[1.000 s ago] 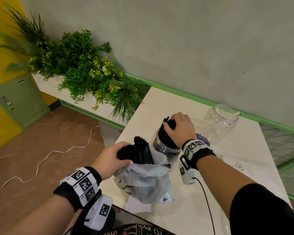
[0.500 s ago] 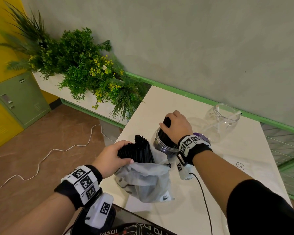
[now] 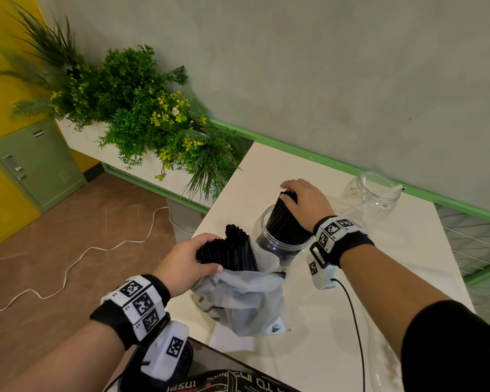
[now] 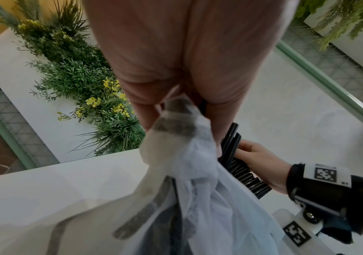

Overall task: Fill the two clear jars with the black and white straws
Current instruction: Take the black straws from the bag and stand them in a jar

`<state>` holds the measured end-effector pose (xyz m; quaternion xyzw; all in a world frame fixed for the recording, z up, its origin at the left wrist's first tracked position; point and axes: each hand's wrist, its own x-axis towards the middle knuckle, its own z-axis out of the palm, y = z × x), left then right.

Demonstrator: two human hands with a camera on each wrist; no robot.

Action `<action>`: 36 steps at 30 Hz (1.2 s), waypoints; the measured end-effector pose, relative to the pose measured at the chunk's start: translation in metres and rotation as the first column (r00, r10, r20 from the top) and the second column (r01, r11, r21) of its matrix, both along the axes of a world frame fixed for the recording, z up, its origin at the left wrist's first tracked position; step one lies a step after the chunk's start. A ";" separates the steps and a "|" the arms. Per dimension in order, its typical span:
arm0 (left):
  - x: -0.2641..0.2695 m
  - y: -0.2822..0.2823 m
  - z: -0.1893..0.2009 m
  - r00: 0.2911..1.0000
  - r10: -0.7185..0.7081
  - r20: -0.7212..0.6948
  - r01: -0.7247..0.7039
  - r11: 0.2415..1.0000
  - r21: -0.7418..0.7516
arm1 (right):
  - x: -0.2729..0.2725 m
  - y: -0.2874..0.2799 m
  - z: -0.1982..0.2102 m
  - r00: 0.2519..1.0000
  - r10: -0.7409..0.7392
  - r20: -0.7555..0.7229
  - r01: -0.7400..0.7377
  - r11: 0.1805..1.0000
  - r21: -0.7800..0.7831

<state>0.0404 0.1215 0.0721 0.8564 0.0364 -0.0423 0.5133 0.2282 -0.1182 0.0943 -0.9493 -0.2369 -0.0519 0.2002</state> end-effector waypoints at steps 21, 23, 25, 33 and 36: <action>-0.003 -0.003 0.002 1.000 -0.002 -0.001 0.002 1.000 0.009 | -0.033 -0.019 -0.020 0.986 0.082 0.144 -0.049 0.975 -0.217; -0.003 -0.002 0.002 1.000 -0.003 -0.001 0.003 1.000 0.013 | -0.026 -0.013 -0.018 0.992 0.088 0.094 -0.067 0.977 -0.202; -0.004 -0.002 0.002 1.000 -0.003 -0.004 0.003 1.000 0.022 | -0.021 -0.006 -0.016 0.995 0.060 0.078 -0.047 0.986 -0.159; -0.003 0.000 0.001 1.000 0.006 0.001 -0.006 1.000 0.012 | -0.009 0.010 -0.001 0.985 -0.015 0.172 0.042 0.988 -0.151; -0.003 0.000 0.001 1.000 0.005 0.004 -0.005 1.000 0.001 | -0.009 0.008 -0.004 0.980 -0.048 0.195 0.097 0.964 -0.248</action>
